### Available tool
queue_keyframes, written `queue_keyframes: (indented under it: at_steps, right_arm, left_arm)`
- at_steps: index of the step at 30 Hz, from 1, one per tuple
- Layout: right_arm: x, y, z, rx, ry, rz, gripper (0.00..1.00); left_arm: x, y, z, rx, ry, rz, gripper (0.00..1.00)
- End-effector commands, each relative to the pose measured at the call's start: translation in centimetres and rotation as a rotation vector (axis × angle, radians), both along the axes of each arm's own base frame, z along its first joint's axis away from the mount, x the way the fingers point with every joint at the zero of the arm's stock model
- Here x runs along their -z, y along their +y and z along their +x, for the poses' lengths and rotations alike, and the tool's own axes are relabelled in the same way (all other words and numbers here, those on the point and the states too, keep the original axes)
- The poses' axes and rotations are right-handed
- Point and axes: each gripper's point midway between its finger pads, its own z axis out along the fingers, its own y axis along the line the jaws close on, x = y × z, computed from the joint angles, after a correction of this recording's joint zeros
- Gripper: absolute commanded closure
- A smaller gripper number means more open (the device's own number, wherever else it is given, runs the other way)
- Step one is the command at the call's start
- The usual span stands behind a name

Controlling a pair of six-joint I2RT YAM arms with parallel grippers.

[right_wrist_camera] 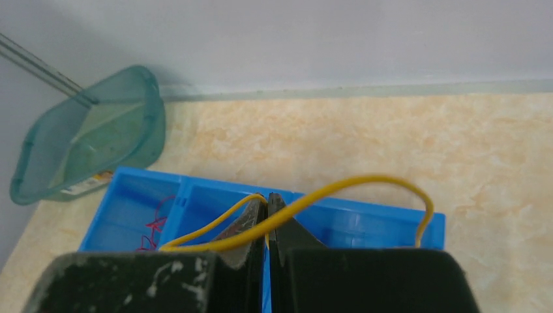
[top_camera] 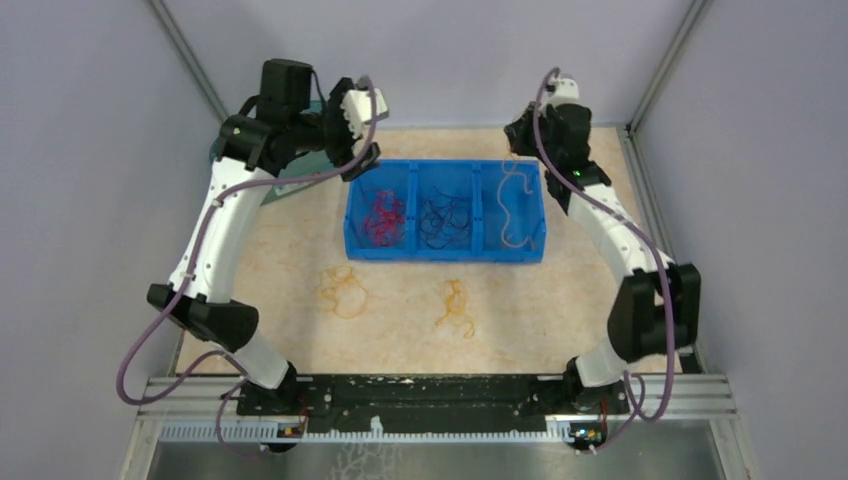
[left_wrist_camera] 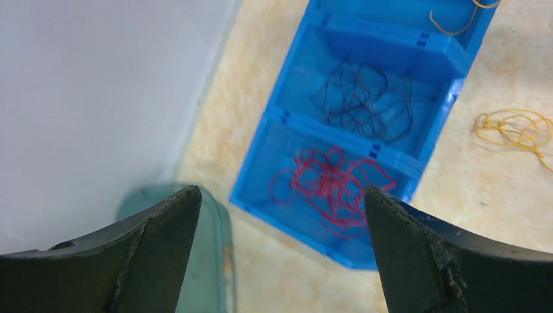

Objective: Untangle the cables
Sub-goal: Place the cable in the bin, then pick up the cable from the cable.

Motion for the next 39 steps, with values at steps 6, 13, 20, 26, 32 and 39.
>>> queue_keyframes:
  at_steps: [6, 13, 20, 26, 32, 39]
  right_arm:
    - [5.2, 1.0, 0.1, 0.033, 0.297, -0.293, 1.0]
    - [13.3, 0.3, -4.7, -0.012, 0.581, -0.335, 0.98]
    - [14.3, -0.3, -6.2, -0.012, 0.678, -0.363, 0.65]
    - [9.6, -1.3, -7.1, 0.021, 0.592, -0.368, 0.49]
    - [4.2, -0.6, -8.2, 0.016, 0.411, -0.262, 0.5]
    - [2.7, 6.3, -14.1, -0.189, 0.153, -0.285, 0.53]
  left_arm:
    - [-0.4, 4.9, -3.3, -0.081, 0.15, -0.176, 0.0]
    - [1.1, 6.3, -3.8, -0.103, 0.181, -0.162, 0.0]
    - [0.6, 6.6, -5.0, -0.086, 0.158, -0.154, 0.0]
    - [0.9, 7.0, -5.5, -0.093, 0.184, -0.16, 0.0]
    - [2.6, 10.8, -4.0, -0.164, 0.199, -0.161, 0.0]
    - [12.6, 16.7, -4.4, -0.247, 0.331, -0.018, 0.0]
